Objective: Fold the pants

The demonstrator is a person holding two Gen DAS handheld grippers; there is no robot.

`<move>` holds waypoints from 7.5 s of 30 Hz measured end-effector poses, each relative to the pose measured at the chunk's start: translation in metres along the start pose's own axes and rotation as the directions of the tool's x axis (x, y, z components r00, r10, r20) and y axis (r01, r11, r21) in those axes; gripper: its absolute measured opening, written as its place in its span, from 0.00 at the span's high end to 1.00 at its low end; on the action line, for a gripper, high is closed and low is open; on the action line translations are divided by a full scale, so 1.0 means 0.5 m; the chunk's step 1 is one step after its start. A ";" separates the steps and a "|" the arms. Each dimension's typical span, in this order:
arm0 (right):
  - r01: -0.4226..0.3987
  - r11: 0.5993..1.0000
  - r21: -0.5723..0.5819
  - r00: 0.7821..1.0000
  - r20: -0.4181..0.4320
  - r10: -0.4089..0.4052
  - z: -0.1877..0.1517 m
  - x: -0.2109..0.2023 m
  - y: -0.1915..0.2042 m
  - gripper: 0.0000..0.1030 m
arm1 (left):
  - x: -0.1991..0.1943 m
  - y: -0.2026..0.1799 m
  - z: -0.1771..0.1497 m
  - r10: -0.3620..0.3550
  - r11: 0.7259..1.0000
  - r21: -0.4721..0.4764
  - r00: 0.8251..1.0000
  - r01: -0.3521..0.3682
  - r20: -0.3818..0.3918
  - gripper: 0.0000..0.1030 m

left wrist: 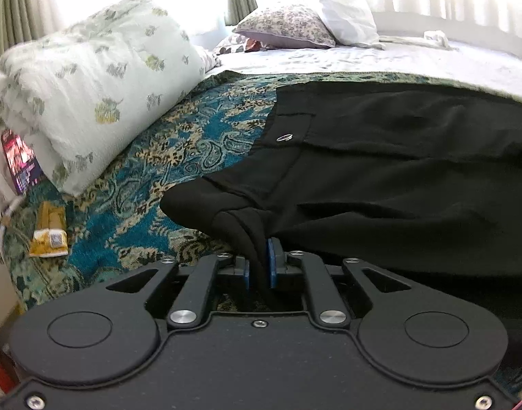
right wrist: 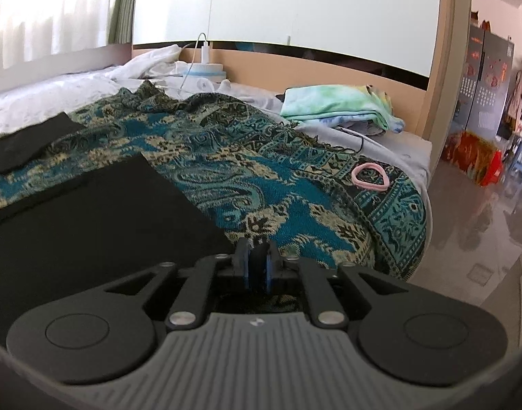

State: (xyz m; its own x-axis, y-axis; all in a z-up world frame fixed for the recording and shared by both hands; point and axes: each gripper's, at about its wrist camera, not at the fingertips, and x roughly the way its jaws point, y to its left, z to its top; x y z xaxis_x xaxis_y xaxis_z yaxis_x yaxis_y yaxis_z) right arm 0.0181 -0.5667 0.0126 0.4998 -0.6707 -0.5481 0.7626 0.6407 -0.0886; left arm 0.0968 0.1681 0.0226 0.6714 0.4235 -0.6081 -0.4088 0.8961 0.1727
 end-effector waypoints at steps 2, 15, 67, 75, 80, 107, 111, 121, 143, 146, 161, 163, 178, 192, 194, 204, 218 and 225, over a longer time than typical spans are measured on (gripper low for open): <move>-0.014 1.000 0.013 1.000 0.006 0.014 0.007 -0.013 -0.003 0.61 | -0.004 0.010 0.006 -0.016 0.999 -0.030 1.000 0.016 -0.006 0.71; -0.199 0.979 0.054 0.978 0.080 0.194 0.124 -0.137 0.076 0.20 | -0.086 0.009 0.105 -0.088 0.995 -0.032 0.989 0.093 0.122 0.00; -0.091 0.996 -0.010 0.982 -0.168 0.088 0.263 0.325 0.960 0.01 | 0.524 -0.381 0.449 0.261 0.834 -0.448 0.946 -0.322 -0.193 0.00; -0.117 0.993 0.000 0.982 -0.148 0.115 0.282 0.298 0.922 0.95 | 0.494 -0.358 0.459 0.230 0.865 -0.414 0.957 -0.284 -0.176 0.72; -0.158 0.985 0.067 0.978 -0.129 0.165 0.286 0.263 0.838 0.96 | 0.457 -0.287 0.447 0.093 0.842 -0.511 0.979 -0.173 -0.179 0.98; -0.283 0.914 0.292 0.944 -0.081 0.318 0.092 -0.058 0.204 0.96 | -0.044 0.010 0.111 -0.121 0.879 -0.457 0.991 0.136 0.063 0.98; -0.269 0.911 0.312 0.946 -0.092 0.311 0.048 -0.078 0.150 0.96 | -0.068 0.021 0.057 -0.111 0.902 -0.412 0.992 0.126 0.061 0.98; -0.241 0.934 0.264 0.960 -0.079 0.270 -0.019 -0.135 0.083 0.95 | -0.097 0.031 0.005 -0.100 0.927 -0.356 0.993 0.118 0.067 0.98; -0.224 0.966 0.126 0.972 -0.037 0.231 -0.064 -0.129 0.071 0.53 | -0.157 -0.003 0.003 -0.156 0.960 -0.198 0.967 0.196 0.200 0.91; -0.206 0.976 0.074 0.978 -0.025 0.208 -0.052 -0.123 0.094 0.31 | -0.167 -0.076 0.006 -0.263 0.951 -0.113 0.944 0.288 0.198 0.91; 0.090 0.964 0.252 0.996 -0.023 -0.086 -0.019 -0.025 -0.066 0.31 | -0.163 -0.295 -0.073 -0.368 0.907 0.252 0.925 0.336 0.091 0.86; 0.085 0.946 0.313 0.996 -0.023 -0.082 -0.019 -0.020 -0.103 0.29 | -0.166 -0.296 -0.076 -0.367 0.905 0.265 0.926 0.332 0.094 0.86; -0.356 0.932 0.072 0.933 0.084 0.350 -0.036 -0.199 0.118 0.29 | -0.184 -0.288 -0.098 -0.363 0.897 0.312 0.925 0.314 0.110 0.86; -0.745 0.626 -0.230 0.658 -0.097 0.747 -0.213 -0.417 0.510 0.29 | -0.187 -0.260 -0.106 -0.394 0.895 0.271 0.912 0.353 0.111 0.85; -0.754 0.608 -0.248 0.645 -0.111 0.756 -0.236 -0.435 0.523 0.29 | -0.186 -0.257 -0.106 -0.401 0.894 0.265 0.909 0.361 0.112 0.85; -0.682 0.600 -0.418 0.681 -0.065 0.729 -0.317 -0.500 0.514 0.27 | -0.204 -0.201 -0.099 -0.487 0.863 0.186 0.872 0.470 0.058 0.76; -0.683 0.570 -0.457 0.654 -0.034 0.756 -0.300 -0.564 0.503 0.22 | -0.118 -0.008 0.007 -0.307 0.946 -0.071 0.945 0.315 0.111 0.26; -0.727 0.451 -0.517 0.560 -0.066 0.826 -0.314 -0.632 0.591 0.22 | -0.040 0.057 0.055 -0.245 0.950 -0.176 0.964 0.259 0.101 0.06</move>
State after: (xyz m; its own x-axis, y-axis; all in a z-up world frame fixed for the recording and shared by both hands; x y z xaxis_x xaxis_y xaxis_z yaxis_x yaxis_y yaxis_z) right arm 0.0211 -0.1066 0.0291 0.8824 0.1789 -0.4351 -0.2318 0.9701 -0.0713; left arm 0.0887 0.1890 0.0608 0.8098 0.2024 -0.5507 -0.3231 0.9373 -0.1305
